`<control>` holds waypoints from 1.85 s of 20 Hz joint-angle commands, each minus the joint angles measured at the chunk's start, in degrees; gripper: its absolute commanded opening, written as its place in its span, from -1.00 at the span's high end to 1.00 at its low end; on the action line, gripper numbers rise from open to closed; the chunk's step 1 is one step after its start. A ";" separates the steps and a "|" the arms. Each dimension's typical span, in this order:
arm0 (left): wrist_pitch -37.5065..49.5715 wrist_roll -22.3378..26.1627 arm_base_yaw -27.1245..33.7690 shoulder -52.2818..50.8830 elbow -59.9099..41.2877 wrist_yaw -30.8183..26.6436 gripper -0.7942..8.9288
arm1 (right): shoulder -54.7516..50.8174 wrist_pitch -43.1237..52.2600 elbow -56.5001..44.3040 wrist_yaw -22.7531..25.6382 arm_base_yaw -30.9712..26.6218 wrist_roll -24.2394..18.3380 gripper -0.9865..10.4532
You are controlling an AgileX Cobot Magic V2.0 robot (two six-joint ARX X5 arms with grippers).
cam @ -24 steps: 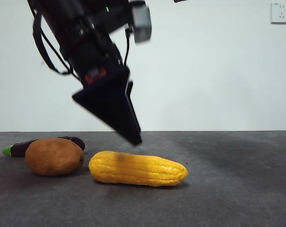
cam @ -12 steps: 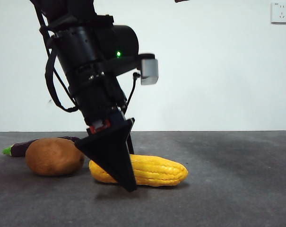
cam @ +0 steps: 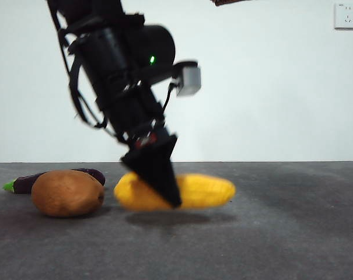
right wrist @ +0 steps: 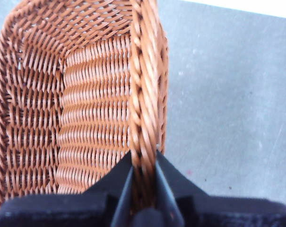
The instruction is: Help me put the vegetables on the table into the basket
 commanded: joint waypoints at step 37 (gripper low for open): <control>2.08 -27.19 -7.72 -16.46 5.88 0.70 0.85 | 1.73 31.43 -34.42 -7.91 3.69 13.31 0.85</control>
